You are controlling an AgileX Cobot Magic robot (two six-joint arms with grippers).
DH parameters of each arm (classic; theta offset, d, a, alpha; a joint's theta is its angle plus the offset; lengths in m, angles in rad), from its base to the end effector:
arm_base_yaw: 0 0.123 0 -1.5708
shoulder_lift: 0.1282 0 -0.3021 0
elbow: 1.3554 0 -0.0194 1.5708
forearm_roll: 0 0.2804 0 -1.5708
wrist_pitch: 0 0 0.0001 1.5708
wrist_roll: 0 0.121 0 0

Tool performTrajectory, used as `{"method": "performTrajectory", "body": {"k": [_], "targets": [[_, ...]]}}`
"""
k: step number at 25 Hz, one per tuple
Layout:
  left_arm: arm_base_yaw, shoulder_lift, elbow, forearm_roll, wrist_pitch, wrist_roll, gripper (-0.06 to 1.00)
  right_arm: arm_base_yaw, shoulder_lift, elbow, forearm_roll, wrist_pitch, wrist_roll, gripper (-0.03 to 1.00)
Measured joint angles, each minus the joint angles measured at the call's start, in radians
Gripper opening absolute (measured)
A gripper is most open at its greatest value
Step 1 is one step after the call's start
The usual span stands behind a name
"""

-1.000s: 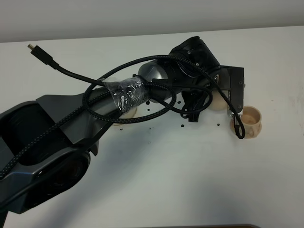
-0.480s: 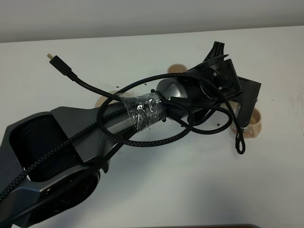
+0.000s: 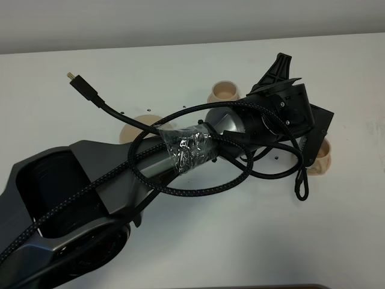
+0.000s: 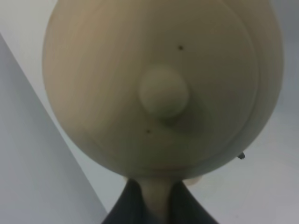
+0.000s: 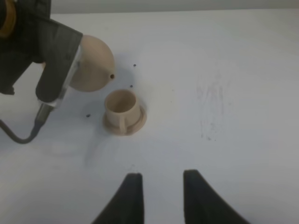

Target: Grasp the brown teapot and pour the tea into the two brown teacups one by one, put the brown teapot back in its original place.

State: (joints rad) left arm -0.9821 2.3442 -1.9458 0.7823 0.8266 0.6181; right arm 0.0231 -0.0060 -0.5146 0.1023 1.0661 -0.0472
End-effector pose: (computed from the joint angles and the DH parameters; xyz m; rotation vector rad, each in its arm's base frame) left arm 0.3679 -0.4379 0.1578 2.1224 1.3341 0.7822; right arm 0.0272 0.0115 0.2827 -0.0775 2.0251 0.1068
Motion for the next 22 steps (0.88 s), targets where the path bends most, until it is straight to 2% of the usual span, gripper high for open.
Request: {"method": "performTrajectory", "body": {"k": [15,22], "targets": [[-0.008,0.038,-0.001,0.055,-0.007,-0.009,0.13,0.0,0.0,0.0,0.0,0.0,0.0,0.21],[-0.008,0.058,-0.001,0.106,-0.018,-0.068,0.13,0.0,0.0,0.0,0.0,0.0,0.0,0.21]]}}
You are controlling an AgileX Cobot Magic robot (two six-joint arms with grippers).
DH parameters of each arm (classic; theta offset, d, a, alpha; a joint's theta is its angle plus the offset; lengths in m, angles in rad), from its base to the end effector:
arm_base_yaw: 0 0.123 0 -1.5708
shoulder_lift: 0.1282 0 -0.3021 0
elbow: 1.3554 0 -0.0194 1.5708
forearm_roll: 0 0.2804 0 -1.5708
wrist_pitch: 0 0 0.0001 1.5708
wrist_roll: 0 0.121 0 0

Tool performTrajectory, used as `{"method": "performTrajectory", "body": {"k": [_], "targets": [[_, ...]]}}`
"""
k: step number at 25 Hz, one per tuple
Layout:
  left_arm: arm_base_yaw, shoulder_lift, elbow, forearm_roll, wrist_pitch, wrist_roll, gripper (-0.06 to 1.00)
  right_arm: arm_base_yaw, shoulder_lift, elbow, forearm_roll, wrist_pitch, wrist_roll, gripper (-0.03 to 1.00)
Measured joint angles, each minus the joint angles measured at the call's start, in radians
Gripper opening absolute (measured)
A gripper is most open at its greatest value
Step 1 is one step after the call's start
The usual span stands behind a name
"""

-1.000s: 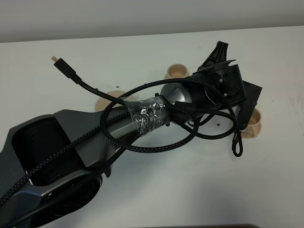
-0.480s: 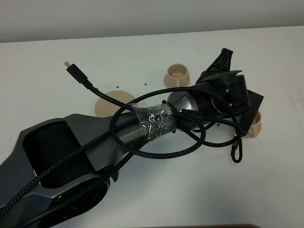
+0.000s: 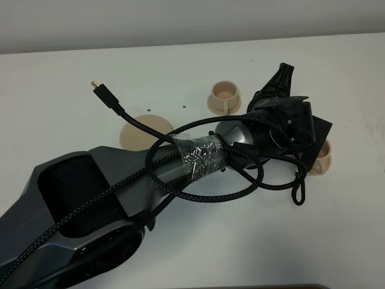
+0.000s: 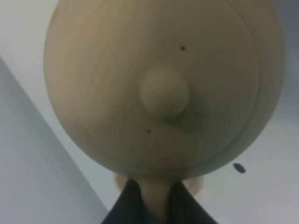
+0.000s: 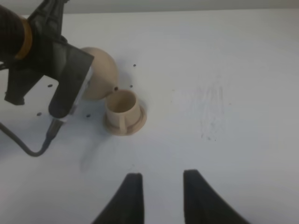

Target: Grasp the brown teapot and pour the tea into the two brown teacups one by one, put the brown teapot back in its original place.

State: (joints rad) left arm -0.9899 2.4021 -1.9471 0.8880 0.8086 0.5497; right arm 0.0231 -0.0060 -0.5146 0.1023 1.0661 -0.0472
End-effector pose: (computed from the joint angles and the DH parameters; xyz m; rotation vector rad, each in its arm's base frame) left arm 0.3718 -0.4426 0.1321 2.1257 1.2942 0.8579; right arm 0.0272 0.0115 0.2827 -0.0775 2.0251 0.1068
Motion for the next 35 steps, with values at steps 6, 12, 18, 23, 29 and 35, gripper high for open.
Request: {"method": "performTrajectory", "body": {"k": [6,12,18,23,29,35], "targets": [[-0.002,0.0,0.0,0.05,-0.004,-0.01,0.13,0.0,0.0,0.0,0.0,0.0,0.0,0.21],[-0.022,0.0,0.0,0.107,-0.013,-0.01,0.13,0.0,0.0,0.0,0.0,0.0,0.0,0.21],[-0.031,0.0,0.0,0.107,-0.012,0.059,0.13,0.0,0.0,0.0,0.0,0.0,0.0,0.21],[-0.031,0.0,0.0,0.107,-0.014,0.108,0.13,0.0,0.0,0.0,0.0,0.0,0.0,0.21],[-0.031,0.0,0.0,0.118,-0.029,0.135,0.13,0.0,0.0,0.0,0.0,0.0,0.0,0.21],[-0.031,0.0,0.0,0.181,-0.054,0.137,0.13,0.0,0.0,0.0,0.0,0.0,0.0,0.21]]}}
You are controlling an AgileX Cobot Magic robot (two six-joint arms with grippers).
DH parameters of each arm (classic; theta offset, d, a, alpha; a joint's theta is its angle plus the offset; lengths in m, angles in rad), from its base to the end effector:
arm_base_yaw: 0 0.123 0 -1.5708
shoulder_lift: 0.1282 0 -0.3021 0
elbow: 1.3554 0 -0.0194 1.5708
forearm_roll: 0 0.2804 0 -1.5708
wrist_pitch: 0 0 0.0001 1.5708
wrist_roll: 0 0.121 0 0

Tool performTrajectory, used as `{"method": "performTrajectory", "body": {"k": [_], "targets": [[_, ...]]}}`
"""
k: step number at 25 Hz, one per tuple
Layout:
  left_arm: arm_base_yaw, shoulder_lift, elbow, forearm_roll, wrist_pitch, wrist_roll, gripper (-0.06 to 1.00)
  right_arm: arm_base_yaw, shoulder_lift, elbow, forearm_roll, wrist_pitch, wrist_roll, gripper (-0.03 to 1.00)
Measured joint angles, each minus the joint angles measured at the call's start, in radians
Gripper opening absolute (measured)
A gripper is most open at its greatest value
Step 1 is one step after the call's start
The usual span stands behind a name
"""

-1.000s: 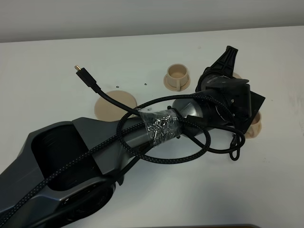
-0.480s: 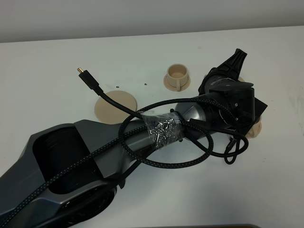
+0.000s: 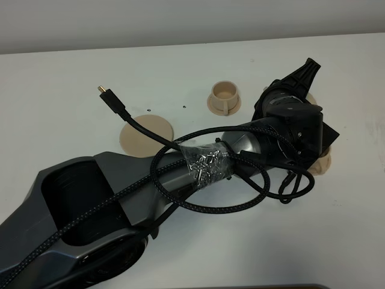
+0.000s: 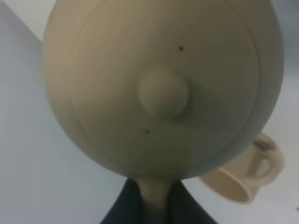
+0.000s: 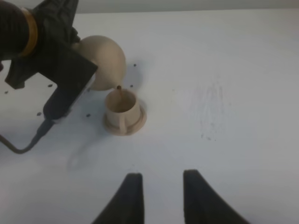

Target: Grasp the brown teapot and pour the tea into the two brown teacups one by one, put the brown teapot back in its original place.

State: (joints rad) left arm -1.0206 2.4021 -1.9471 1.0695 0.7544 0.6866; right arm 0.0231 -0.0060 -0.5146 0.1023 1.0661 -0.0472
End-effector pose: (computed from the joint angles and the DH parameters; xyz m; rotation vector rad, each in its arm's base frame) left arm 0.3673 -0.4597 0.1448 2.2200 0.9133 1.0439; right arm 0.0272 0.0115 0.2827 -0.0775 2.0251 0.1068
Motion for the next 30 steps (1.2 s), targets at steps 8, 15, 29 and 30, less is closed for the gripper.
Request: {"method": "performTrajectory", "body": {"k": [8,15,29,30], "targets": [[0.0,0.0,0.0,0.034,-0.014,0.0,0.13,0.0,0.0,0.0,0.0,0.0,0.0,0.21],[0.0,0.0,0.0,0.054,-0.029,0.043,0.13,0.0,0.0,0.0,0.0,0.0,0.0,0.21],[0.0,0.0,0.0,0.056,-0.043,0.134,0.13,0.0,0.0,0.0,0.0,0.0,0.0,0.21],[0.0,0.0,0.0,0.057,-0.045,0.141,0.13,0.0,0.0,0.0,0.0,0.0,0.0,0.21]]}}
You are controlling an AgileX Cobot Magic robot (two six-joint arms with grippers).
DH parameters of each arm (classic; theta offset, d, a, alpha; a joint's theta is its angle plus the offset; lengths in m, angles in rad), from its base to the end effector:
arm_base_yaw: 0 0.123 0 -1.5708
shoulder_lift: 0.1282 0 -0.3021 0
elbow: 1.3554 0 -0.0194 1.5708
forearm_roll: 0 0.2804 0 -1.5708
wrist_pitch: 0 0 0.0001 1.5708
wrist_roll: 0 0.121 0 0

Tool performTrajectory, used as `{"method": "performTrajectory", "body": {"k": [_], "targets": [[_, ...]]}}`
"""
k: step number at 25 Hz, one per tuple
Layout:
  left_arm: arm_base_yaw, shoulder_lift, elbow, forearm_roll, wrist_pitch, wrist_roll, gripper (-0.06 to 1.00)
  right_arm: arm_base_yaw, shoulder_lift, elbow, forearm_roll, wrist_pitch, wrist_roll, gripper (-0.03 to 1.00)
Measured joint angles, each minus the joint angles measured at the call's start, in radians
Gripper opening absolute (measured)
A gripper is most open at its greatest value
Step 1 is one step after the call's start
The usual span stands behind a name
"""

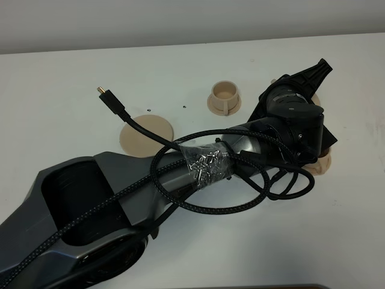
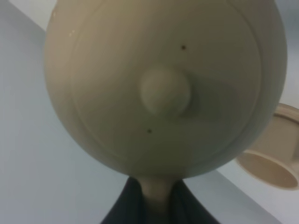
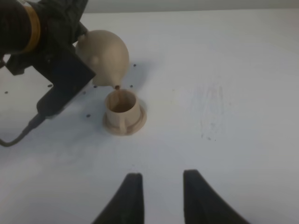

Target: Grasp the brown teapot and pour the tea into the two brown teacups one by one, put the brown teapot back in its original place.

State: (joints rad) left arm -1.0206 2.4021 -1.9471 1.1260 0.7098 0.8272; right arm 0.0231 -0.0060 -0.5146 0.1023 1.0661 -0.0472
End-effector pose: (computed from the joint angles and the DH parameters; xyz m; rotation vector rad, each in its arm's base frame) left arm 0.3689 -0.4651 0.1490 2.2895 0.6781 1.1290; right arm 0.0272 0.0115 0.2827 -0.0775 2.0251 0.1068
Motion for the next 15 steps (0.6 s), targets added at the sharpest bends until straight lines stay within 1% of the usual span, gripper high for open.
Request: {"method": "performTrajectory", "body": {"k": [9,15], "targets": [[0.0,0.0,0.0,0.003,-0.003,0.058,0.13,0.0,0.0,0.0,0.0,0.0,0.0,0.2],[0.0,0.0,0.0,0.003,-0.01,0.063,0.13,0.0,0.0,0.0,0.0,0.0,0.0,0.2]]}}
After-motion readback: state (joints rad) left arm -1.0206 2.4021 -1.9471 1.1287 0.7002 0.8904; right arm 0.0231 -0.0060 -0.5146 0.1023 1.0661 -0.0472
